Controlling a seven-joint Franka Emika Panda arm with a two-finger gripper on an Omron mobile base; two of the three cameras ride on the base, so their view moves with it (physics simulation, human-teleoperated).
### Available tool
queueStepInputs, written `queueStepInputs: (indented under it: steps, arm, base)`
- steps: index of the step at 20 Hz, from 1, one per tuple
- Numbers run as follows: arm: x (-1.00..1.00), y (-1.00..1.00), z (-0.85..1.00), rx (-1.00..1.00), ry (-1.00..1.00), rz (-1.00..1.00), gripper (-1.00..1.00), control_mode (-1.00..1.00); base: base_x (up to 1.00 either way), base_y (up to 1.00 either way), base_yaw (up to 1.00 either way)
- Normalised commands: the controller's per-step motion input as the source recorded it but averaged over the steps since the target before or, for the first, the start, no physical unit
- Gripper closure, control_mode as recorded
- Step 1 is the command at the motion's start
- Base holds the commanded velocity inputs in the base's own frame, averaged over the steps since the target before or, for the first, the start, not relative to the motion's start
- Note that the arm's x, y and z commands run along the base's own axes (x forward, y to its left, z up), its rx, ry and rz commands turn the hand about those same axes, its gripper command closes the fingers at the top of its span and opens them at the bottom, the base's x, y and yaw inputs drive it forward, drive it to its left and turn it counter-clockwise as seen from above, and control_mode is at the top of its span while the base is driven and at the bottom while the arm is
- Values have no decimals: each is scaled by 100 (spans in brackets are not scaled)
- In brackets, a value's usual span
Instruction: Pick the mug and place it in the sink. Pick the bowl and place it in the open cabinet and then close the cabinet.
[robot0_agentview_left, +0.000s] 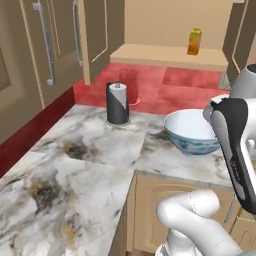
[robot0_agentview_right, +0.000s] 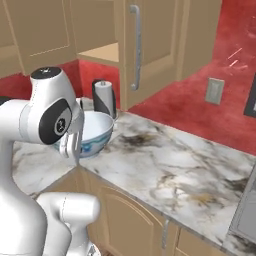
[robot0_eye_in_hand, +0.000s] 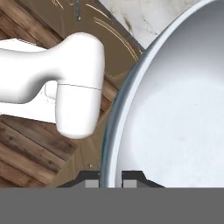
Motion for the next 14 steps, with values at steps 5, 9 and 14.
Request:
queueStepInputs:
  steps: [5, 9, 14]
  arm:
    - [0, 0, 0, 0, 0, 0, 100, 100]
    - [0, 0, 0, 0, 0, 0, 100, 100]
    - [0, 0, 0, 0, 0, 0, 100, 100]
  base:
    - [100, 86, -9]
    - [100, 8, -9]
    - [88, -6, -12]
